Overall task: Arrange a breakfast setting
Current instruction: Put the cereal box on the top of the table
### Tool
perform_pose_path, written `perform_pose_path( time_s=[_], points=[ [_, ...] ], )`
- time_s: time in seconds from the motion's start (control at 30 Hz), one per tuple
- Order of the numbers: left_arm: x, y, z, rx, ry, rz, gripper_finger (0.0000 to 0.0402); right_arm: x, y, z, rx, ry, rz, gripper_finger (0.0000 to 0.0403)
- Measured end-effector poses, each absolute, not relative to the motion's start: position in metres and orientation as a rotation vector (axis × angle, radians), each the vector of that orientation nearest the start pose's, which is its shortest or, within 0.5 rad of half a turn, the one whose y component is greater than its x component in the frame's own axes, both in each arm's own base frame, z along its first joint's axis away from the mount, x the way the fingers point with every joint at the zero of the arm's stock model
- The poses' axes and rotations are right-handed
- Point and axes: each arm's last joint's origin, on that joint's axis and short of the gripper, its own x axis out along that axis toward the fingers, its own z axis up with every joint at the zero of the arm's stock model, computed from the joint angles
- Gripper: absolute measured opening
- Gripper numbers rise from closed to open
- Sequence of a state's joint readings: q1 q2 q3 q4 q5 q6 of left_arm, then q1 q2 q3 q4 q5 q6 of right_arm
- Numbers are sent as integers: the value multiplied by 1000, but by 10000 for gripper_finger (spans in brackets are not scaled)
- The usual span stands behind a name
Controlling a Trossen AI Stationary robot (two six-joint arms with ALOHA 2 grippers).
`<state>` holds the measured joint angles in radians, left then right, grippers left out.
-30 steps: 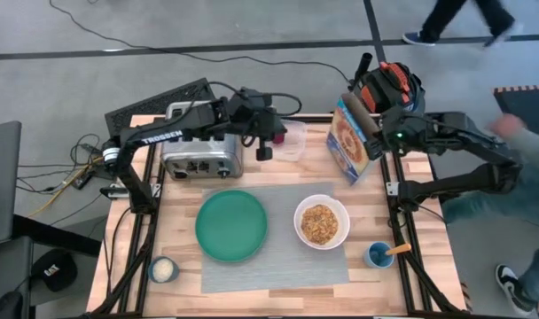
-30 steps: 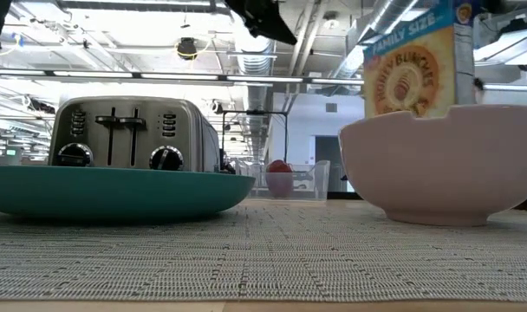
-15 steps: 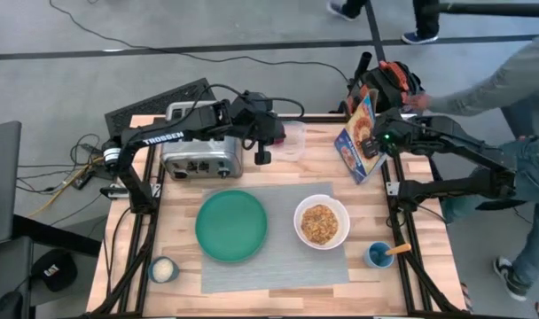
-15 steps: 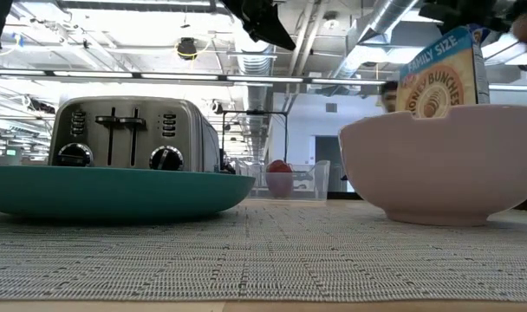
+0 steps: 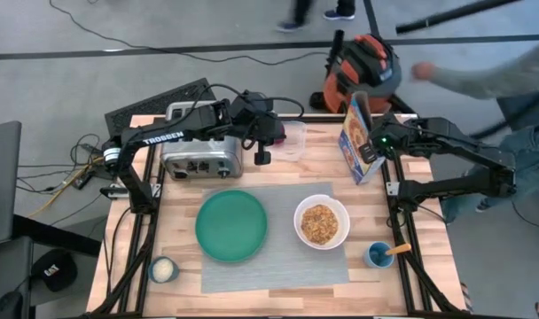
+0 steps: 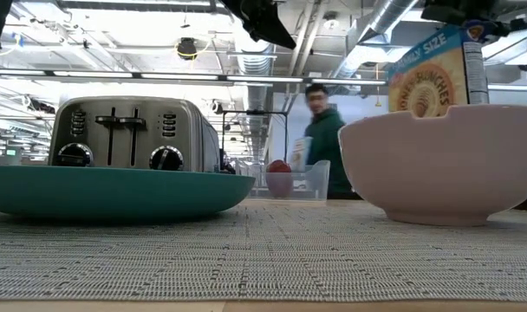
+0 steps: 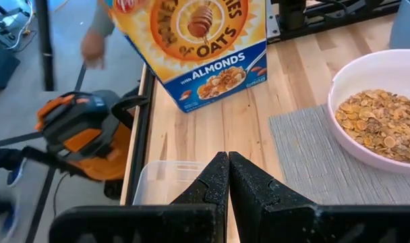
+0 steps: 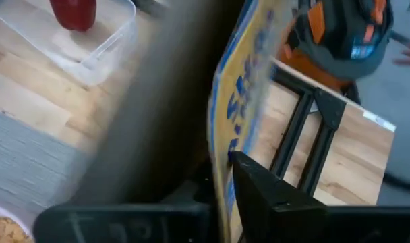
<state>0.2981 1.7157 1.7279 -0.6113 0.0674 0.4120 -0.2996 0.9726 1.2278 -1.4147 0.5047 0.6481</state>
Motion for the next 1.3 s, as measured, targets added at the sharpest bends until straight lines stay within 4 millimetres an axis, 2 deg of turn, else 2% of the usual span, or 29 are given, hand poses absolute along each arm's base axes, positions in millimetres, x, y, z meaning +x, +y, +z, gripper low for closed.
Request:
perform_pose_path(
  time_s=[0.23,0.37,0.5,0.8,1.17,1.3],
  points=[
    [366,110,373,292,625,96,0,120,-52,359,422,892,-1056,135],
    [366,110,373,292,624,96,0,118,-51,373,432,842,-1048,173],
    [366,110,373,292,625,96,0,114,-50,387,434,795,-1038,194],
    [366,110,373,292,625,96,0,109,-48,403,411,750,-1017,193],
    [366,110,373,292,626,97,0,96,-44,437,388,628,-968,190],
    [366,110,373,287,621,81,0,100,-38,440,360,609,-895,190]
  ],
)
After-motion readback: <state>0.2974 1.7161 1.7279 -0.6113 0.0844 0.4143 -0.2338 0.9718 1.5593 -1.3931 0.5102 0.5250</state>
